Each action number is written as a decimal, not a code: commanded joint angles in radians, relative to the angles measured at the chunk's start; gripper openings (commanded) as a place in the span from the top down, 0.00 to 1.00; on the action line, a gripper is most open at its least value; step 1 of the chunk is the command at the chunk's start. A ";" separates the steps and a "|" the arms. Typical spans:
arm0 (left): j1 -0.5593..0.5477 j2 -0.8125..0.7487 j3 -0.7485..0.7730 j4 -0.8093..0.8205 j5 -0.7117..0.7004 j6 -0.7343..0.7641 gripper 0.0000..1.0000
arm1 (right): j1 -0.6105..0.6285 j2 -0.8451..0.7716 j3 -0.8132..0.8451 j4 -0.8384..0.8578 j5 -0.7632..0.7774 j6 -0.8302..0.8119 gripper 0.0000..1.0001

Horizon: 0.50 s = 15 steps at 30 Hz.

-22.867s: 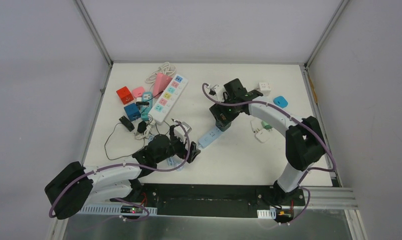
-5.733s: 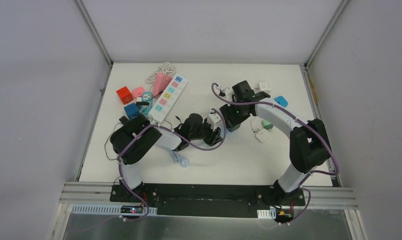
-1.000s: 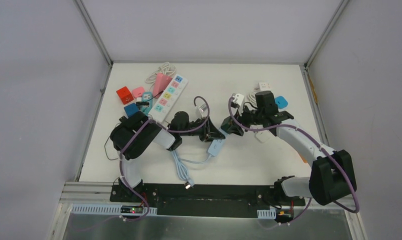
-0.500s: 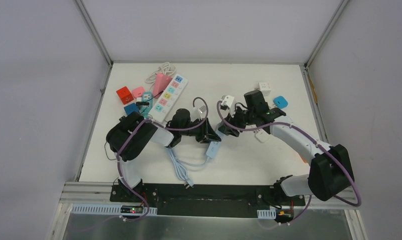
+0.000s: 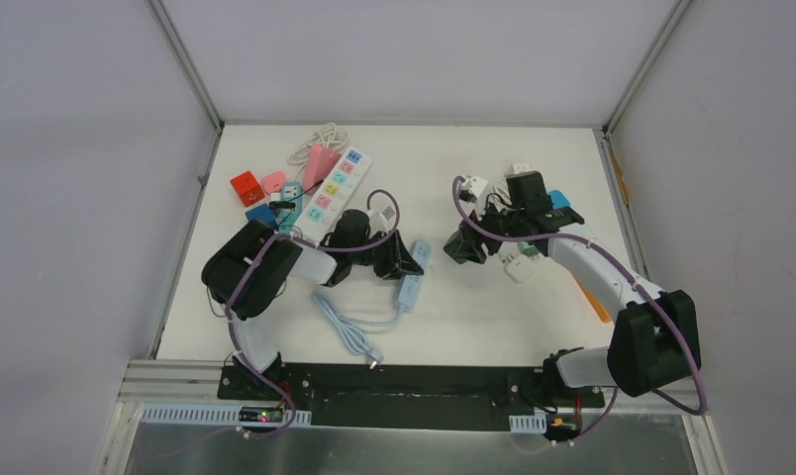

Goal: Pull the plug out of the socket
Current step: Place the socket at the center of the board, then place the plug at the center of the board.

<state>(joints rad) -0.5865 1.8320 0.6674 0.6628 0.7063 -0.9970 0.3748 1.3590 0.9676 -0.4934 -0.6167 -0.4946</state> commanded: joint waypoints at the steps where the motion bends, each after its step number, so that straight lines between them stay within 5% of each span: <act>1: 0.020 -0.118 0.062 -0.121 -0.029 0.143 1.00 | -0.045 -0.015 0.071 -0.046 -0.096 -0.014 1.00; 6: 0.033 -0.198 0.101 -0.333 -0.102 0.315 1.00 | -0.088 -0.011 0.089 -0.106 -0.145 -0.056 1.00; 15: 0.074 -0.231 0.133 -0.456 -0.133 0.455 1.00 | -0.138 0.018 0.123 -0.162 -0.128 -0.060 1.00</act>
<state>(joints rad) -0.5289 1.6432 0.7570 0.2821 0.6060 -0.6510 0.2588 1.3724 1.0309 -0.6415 -0.7094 -0.5343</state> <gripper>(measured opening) 0.303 0.609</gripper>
